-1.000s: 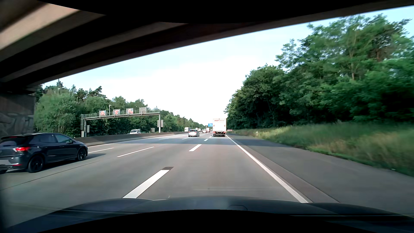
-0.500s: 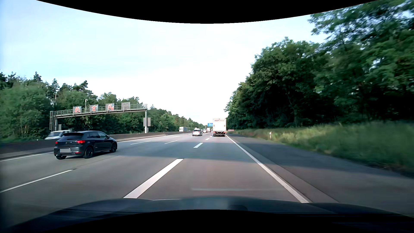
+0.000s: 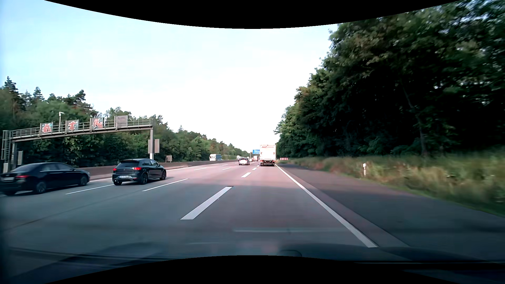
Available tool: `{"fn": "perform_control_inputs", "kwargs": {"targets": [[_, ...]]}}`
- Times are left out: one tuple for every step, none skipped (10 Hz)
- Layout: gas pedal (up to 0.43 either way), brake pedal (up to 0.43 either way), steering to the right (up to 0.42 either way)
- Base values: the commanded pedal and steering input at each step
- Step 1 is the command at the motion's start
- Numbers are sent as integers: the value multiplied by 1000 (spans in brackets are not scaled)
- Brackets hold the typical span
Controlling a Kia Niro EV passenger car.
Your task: Follow the waypoints while adhering to traffic rules and regulations
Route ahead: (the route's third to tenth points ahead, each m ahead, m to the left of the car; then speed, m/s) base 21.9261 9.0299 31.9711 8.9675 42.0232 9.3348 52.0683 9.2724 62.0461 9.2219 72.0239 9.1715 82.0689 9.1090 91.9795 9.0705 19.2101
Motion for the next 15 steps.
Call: {"fn": "perform_control_inputs", "kwargs": {"targets": [[110,0,-4],[110,0,-4],[110,0,-4],[110,0,-4],[110,0,-4],[110,0,-4],[110,0,-4],[110,0,-4],[110,0,-4],[110,0,-4],[110,0,-4],[110,0,-4],[110,0,-4],[110,0,-4],[110,0,-4]]}}
